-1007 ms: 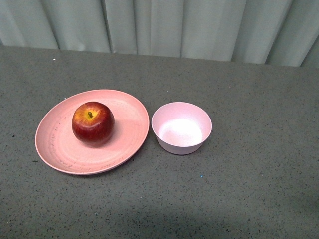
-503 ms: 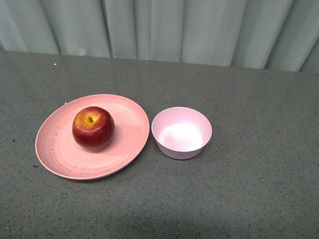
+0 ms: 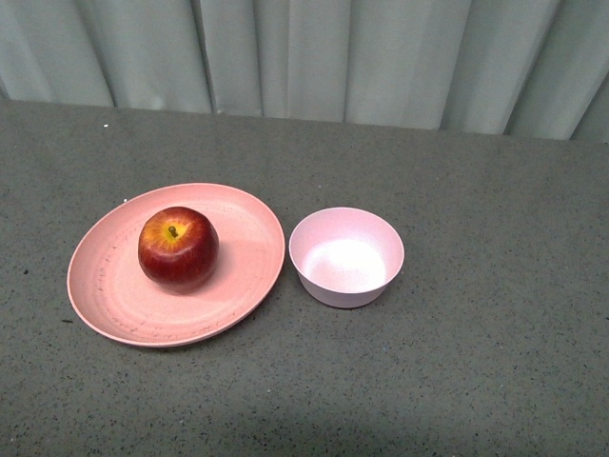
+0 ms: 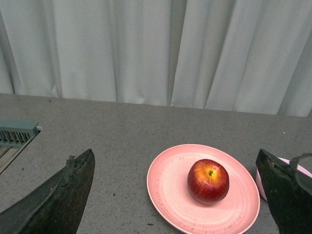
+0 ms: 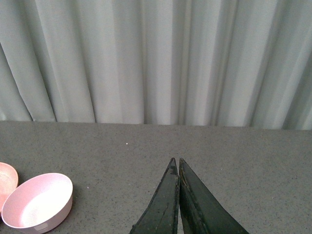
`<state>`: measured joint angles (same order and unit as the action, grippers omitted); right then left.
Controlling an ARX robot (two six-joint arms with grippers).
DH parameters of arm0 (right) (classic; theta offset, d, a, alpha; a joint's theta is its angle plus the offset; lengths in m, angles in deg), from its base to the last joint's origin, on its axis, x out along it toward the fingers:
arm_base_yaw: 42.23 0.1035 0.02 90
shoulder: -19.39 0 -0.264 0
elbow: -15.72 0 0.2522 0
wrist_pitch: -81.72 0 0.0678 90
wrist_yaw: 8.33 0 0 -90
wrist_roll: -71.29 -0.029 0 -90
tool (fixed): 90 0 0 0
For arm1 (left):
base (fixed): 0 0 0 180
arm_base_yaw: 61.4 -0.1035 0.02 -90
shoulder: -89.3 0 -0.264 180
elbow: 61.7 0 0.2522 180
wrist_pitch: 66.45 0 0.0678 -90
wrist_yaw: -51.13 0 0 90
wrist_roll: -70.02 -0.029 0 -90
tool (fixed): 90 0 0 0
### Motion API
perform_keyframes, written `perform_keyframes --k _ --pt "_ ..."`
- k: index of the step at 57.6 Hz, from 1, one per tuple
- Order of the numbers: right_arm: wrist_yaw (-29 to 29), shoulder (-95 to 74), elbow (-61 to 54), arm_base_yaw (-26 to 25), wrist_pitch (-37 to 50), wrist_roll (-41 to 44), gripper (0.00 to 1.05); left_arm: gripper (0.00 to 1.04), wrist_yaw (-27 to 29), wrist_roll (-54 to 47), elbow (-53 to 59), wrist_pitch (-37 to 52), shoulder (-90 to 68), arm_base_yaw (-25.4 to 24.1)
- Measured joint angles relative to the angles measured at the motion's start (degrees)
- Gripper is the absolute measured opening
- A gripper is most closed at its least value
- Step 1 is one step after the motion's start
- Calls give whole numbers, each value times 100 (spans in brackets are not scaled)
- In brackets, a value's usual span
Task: Move apple from plate to bowl
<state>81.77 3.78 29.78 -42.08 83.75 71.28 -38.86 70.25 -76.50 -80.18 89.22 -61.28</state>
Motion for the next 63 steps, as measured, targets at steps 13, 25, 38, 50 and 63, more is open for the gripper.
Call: perform_keyframes --k 13,25,38,50,63 --pt "-2 428 0 0 -424 0 1 98 0 0 0 0 0 0" --pt "-15 1314 4 0 -1506 0 1 98 2 0 0 0 0 0" --pt "-15 1532 4 0 -1569 4 6 98 0 0 0 0 0 0" --pt "-15 1537 4 0 -1569 4 40 98 0 0 0 0 0 0" --pt "-17 1537 4 0 -1569 4 81 98 0 0 0 0 0 0"
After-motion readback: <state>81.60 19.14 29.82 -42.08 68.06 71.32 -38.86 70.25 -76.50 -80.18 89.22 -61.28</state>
